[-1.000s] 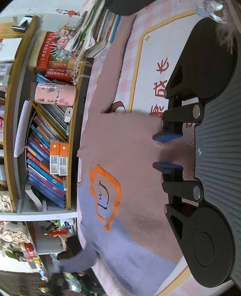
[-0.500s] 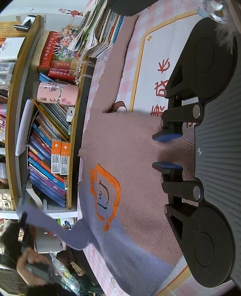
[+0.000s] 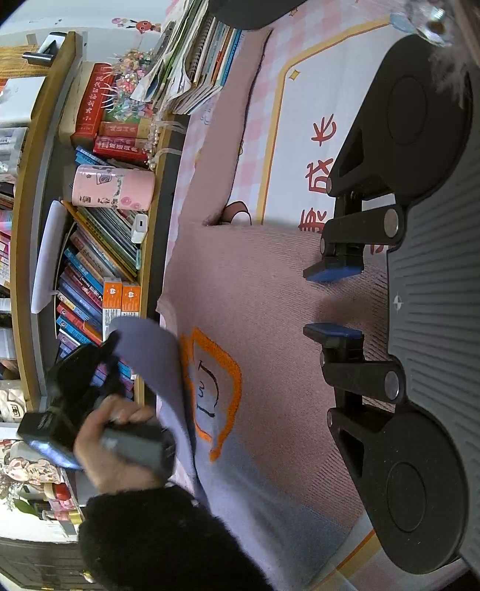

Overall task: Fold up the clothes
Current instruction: 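Lift the lavender sleeve with the left gripper and lay it across the chest, then grasp the lavender side edge with the left gripper and fold it inward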

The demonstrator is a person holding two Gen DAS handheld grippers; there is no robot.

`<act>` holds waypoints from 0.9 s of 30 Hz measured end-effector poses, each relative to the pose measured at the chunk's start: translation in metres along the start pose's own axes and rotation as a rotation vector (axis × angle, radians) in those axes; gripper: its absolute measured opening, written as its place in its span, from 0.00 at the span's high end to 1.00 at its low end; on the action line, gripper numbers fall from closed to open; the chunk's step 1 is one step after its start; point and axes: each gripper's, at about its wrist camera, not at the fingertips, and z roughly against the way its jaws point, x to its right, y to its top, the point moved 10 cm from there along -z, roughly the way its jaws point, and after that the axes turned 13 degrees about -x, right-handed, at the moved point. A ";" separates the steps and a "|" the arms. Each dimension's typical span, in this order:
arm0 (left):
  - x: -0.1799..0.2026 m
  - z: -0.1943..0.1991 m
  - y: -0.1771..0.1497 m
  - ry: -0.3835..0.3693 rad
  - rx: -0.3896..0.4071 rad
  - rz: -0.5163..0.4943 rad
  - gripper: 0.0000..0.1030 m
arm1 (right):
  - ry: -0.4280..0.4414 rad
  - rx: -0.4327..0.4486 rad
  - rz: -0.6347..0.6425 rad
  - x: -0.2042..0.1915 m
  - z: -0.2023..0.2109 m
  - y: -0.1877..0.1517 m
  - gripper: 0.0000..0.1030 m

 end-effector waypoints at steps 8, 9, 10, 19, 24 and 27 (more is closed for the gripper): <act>0.020 -0.001 -0.018 -0.092 -0.098 0.025 0.71 | -0.012 -0.002 0.010 -0.002 -0.001 -0.001 0.77; 0.022 0.011 -0.017 -0.106 -0.084 -0.008 0.70 | -0.012 -0.003 0.009 -0.002 -0.001 -0.001 0.77; 0.025 0.024 -0.015 -0.120 -0.070 -0.042 0.65 | -0.012 -0.003 0.008 -0.002 -0.001 -0.001 0.77; -0.030 0.162 -0.051 0.051 0.025 -0.344 0.36 | -0.033 -0.009 0.018 -0.003 -0.001 0.000 0.77; -0.099 0.225 -0.111 0.284 0.000 -0.357 0.37 | -0.034 -0.017 0.001 -0.002 -0.002 0.002 0.77; -0.130 0.250 -0.134 0.337 -0.018 -0.319 0.37 | -0.023 -0.024 -0.020 -0.001 -0.001 0.004 0.73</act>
